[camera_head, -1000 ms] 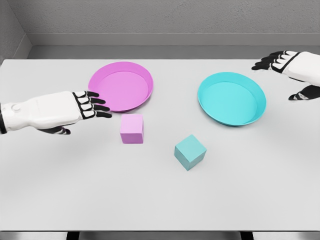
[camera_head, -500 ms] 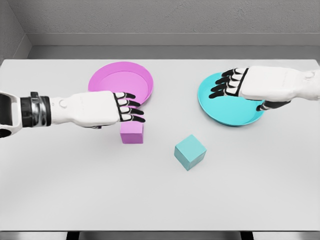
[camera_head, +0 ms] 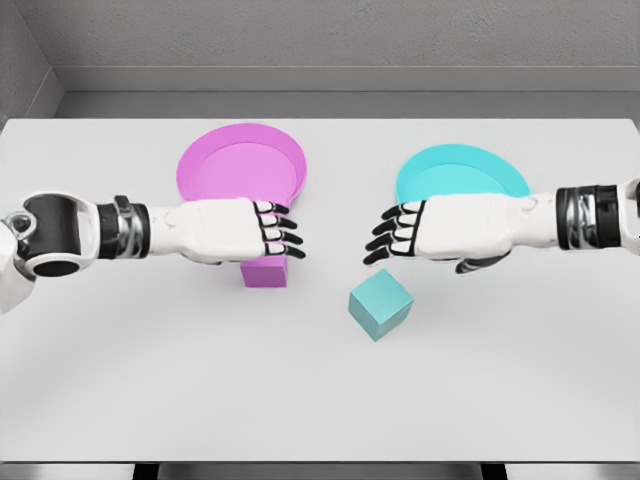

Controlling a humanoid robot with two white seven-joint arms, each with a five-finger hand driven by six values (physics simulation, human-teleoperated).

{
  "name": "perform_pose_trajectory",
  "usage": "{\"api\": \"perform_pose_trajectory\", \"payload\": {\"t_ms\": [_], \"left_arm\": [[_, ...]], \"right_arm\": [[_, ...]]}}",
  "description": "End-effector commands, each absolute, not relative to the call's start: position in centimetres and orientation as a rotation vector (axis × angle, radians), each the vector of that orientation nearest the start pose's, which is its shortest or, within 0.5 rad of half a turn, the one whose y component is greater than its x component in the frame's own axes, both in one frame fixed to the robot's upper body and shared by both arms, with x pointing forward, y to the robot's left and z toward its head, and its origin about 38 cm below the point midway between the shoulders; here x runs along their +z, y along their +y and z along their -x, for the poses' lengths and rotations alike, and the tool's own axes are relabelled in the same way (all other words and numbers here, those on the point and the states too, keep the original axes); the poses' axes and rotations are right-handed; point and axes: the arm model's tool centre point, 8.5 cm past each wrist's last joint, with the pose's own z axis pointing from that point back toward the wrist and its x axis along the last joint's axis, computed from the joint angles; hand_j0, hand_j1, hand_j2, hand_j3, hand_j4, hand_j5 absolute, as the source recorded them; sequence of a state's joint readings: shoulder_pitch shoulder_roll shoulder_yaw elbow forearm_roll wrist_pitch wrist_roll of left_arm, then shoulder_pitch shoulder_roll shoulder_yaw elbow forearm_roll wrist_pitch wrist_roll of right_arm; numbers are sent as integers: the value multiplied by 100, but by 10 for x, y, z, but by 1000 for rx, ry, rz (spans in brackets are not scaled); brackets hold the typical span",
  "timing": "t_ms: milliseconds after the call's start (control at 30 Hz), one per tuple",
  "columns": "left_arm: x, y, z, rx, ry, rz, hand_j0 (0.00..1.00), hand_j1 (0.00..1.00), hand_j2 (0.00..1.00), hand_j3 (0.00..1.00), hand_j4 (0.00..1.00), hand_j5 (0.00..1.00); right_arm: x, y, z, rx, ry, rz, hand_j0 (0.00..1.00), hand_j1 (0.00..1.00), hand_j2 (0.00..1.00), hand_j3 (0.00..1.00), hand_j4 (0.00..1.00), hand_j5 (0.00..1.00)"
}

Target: Place the blocks in the corresponding plates according to their colors

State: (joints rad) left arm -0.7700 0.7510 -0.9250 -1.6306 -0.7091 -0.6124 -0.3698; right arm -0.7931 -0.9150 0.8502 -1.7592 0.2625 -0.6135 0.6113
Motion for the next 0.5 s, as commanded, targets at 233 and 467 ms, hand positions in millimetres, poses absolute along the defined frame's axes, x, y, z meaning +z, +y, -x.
{"api": "perform_pose_trajectory", "payload": {"t_ms": [233, 467], "left_arm": [[181, 183, -400, 2818, 1569, 464, 100, 100, 100, 100, 100, 100], [180, 182, -415, 2842, 1579, 492, 100, 100, 100, 100, 100, 100]], "right_arm": [[225, -202, -369, -2922, 1692, -84, 100, 100, 100, 100, 100, 100], [207, -193, -361, -2939, 1649, 8, 100, 100, 100, 100, 100, 100]]}}
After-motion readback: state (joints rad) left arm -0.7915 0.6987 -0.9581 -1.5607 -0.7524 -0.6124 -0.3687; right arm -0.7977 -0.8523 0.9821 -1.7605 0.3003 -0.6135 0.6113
